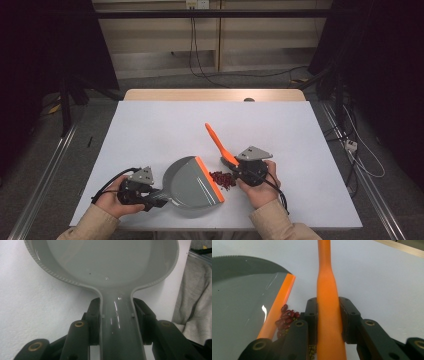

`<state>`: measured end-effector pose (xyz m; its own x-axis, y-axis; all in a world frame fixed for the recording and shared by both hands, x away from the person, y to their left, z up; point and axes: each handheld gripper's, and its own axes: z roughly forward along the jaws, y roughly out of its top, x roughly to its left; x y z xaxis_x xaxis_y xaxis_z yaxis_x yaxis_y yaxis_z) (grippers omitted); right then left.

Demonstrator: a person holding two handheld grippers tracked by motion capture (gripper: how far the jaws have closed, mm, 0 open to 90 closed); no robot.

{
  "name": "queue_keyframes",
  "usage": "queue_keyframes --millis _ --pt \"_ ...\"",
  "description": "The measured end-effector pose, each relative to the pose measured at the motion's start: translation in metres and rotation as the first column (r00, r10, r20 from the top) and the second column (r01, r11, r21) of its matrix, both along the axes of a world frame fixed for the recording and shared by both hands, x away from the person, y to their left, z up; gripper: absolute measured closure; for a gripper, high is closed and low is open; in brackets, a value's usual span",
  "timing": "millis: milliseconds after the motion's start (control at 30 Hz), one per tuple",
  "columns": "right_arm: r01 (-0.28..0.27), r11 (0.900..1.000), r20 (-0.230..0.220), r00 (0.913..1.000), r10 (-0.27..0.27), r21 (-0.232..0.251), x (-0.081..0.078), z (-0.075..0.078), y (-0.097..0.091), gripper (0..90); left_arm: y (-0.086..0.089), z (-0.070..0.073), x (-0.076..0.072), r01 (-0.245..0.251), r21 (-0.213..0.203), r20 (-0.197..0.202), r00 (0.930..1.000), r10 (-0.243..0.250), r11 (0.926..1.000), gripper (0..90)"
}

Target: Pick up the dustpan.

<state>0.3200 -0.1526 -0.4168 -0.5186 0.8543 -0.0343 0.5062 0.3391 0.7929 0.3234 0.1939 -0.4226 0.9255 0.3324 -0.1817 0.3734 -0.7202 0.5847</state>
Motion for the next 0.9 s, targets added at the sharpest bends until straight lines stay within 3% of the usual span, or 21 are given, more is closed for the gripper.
queue_keyframes --millis 333,433,900 --pt "0.006 1.0 -0.002 1.0 -0.006 0.006 -0.002 0.0 0.003 71.5 -0.006 0.0 -0.004 -0.004 0.023 -0.01 0.9999 0.004 0.9997 62.3" --pt "0.01 0.9996 -0.007 0.9999 -0.01 0.028 -0.003 0.0 0.004 71.5 -0.008 0.0 -0.004 -0.006 0.016 -0.014 0.9999 0.006 0.9998 62.3" --pt "0.005 0.998 -0.005 1.0 -0.005 0.063 -0.011 -0.002 0.027 71.2 -0.018 -0.001 -0.004 -0.023 0.028 -0.03 0.9993 0.024 0.9993 62.3"
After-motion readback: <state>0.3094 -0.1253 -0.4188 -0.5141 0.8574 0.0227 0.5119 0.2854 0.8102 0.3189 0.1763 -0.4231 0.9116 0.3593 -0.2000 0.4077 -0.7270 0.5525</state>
